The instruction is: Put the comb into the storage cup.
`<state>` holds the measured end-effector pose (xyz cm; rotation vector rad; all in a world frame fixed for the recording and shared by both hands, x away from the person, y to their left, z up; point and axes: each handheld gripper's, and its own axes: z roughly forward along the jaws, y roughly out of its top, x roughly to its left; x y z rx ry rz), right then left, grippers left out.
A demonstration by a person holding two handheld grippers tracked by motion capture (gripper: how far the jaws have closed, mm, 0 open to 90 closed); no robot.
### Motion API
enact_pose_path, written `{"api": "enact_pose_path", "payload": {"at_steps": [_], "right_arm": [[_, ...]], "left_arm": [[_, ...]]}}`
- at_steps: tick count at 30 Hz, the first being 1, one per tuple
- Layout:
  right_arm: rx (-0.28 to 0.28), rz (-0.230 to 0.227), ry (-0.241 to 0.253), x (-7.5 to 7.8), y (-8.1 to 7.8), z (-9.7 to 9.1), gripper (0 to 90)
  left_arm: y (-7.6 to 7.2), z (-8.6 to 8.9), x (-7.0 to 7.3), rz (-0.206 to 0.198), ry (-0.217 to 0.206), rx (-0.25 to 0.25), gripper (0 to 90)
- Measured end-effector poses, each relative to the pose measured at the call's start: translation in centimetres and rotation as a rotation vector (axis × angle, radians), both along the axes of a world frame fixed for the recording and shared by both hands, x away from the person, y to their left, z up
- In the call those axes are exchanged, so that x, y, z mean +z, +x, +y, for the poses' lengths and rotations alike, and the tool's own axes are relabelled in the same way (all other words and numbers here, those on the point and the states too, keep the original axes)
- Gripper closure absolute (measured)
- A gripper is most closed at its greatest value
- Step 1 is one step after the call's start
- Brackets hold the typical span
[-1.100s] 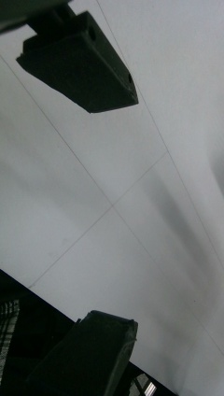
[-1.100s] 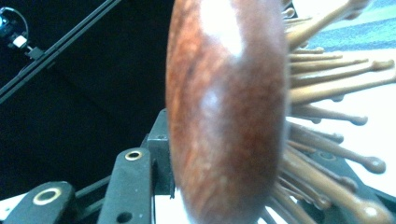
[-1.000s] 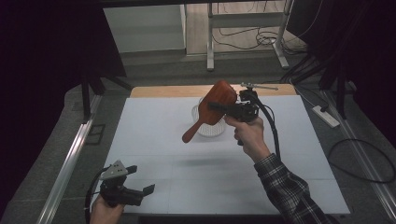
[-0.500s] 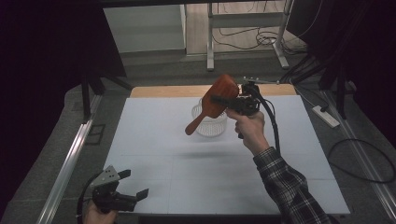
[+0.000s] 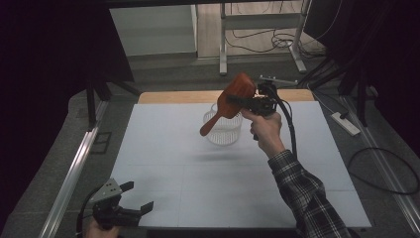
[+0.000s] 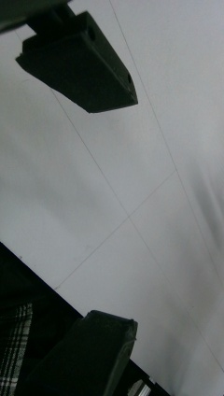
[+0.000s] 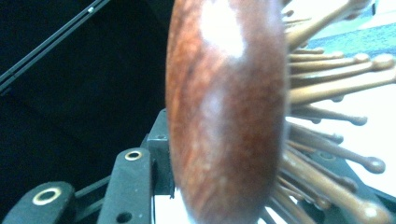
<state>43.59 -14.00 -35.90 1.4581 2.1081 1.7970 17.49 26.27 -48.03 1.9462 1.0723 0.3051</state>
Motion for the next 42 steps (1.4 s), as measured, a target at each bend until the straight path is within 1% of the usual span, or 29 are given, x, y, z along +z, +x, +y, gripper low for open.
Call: {"api": "enact_pose_path", "payload": {"at_steps": [6,11,15,22,25,27,30,42], "right_arm": [[-0.023,-0.002,0.000,0.3,0.6,-0.3,54.2],[-0.047,-0.009,-0.009,0.6,1.1,-0.5,54.2],[-0.063,-0.011,-0.004,0.8,1.6,-0.7,54.2],[-0.090,-0.015,-0.015,0.9,2.2,-0.9,54.2],[-0.102,-0.020,-0.028,0.9,2.5,-0.8,54.1],[-0.109,-0.020,-0.036,0.8,2.6,-0.8,54.1],[-0.113,-0.018,-0.035,0.6,2.9,-0.7,54.1],[-0.124,-0.023,-0.095,-0.4,3.2,0.2,54.0]], "left_arm": [[0.1,-0.1,0.0,0.009,0.015,0.004,0.0],[0.1,0.0,0.0,0.010,0.007,0.005,0.0],[0.1,-0.1,0.0,0.014,0.012,0.004,0.0],[0.1,0.0,-0.1,0.018,0.006,0.004,0.0],[0.2,-0.1,-0.1,0.020,0.005,0.004,0.0],[0.2,-0.1,-0.1,0.021,0.007,0.005,0.0],[0.2,-0.2,-0.1,0.022,0.013,0.001,0.0],[0.2,-0.1,-0.1,0.031,0.008,0.004,0.1]]}}
